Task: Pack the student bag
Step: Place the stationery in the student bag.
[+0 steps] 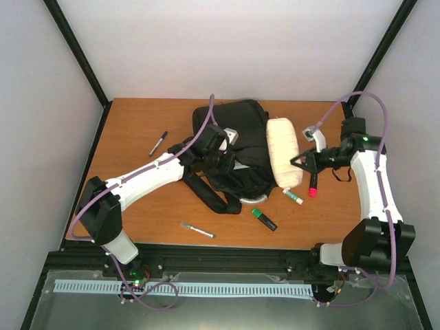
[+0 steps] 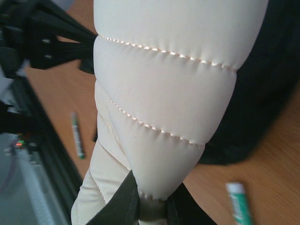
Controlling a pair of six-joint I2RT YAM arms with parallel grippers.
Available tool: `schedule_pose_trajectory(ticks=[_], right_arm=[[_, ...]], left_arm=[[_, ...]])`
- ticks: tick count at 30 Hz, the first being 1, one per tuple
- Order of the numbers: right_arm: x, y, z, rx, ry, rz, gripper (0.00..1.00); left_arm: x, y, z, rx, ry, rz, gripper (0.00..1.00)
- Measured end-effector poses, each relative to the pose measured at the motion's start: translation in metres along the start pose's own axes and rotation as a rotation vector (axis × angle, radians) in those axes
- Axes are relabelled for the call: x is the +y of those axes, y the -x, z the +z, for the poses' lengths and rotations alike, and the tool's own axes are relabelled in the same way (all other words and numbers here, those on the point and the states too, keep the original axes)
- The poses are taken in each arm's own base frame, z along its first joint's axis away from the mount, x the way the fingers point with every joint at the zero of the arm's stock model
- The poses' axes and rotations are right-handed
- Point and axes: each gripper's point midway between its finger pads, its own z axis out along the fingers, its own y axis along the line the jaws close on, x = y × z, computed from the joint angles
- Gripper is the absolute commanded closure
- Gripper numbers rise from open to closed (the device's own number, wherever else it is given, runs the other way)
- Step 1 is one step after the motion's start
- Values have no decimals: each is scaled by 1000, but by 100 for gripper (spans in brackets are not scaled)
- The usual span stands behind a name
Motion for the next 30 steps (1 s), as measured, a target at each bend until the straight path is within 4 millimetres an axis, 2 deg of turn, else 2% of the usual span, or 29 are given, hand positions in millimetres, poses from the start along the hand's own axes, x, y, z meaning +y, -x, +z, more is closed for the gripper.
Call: schedule_pose_trajectory(ticks=[3, 6, 8, 13, 17, 21, 26, 30], right_arm=[[24, 10, 15, 5, 105, 19, 97], [44, 11, 26, 18, 196, 67, 97], [53, 7, 32, 31, 237, 98, 97], [78, -18, 50, 118, 307, 163, 97], [105, -20, 56, 160, 377, 170, 97], [110, -30, 62, 181, 426, 254, 97], [107, -71, 77, 254, 452, 410, 97], [114, -92, 72, 259, 434, 443, 97]], left_arm=[[-2, 10, 2, -9, -1, -2, 99], [-3, 17, 5, -14, -1, -3, 99], [-4, 20, 5, -15, -1, -2, 99], [-3, 24, 3, -19, 2, -5, 99], [-2, 25, 2, -23, 7, -7, 99], [1, 26, 2, -27, 16, -9, 99], [5, 34, -2, -45, 35, -12, 99], [7, 43, -12, -73, 44, -17, 99]])
